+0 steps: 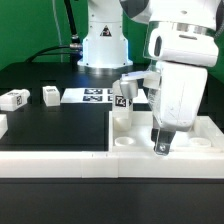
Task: Assemble square table
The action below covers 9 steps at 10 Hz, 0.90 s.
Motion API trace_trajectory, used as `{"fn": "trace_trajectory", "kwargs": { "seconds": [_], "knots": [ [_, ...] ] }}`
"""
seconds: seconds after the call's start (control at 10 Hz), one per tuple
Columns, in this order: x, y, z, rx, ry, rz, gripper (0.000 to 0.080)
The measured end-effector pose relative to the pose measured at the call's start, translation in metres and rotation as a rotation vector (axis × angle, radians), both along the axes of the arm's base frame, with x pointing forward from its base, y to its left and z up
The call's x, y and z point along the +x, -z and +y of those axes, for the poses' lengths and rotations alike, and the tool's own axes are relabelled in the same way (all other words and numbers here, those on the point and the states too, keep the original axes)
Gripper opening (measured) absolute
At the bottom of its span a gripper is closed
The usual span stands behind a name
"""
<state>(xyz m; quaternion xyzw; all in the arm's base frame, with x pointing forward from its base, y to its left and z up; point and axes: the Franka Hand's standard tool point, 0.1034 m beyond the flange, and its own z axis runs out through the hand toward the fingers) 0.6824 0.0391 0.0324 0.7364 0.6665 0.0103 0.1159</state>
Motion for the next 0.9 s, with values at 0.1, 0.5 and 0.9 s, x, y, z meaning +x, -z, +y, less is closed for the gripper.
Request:
{"fn": "trace_trajectory", "kwargs": {
  "seconds": [0.1,0.5,0.9],
  "knots": [
    [0.0000,0.0000,-0.0003,0.000,0.000,0.000,0.0615],
    [0.0001,0.0000,-0.0013,0.000,0.002,0.000,0.0648],
    [0.0005,-0.0016,-0.0042,-0.002,0.004,0.001,0.0649]
  ]
}}
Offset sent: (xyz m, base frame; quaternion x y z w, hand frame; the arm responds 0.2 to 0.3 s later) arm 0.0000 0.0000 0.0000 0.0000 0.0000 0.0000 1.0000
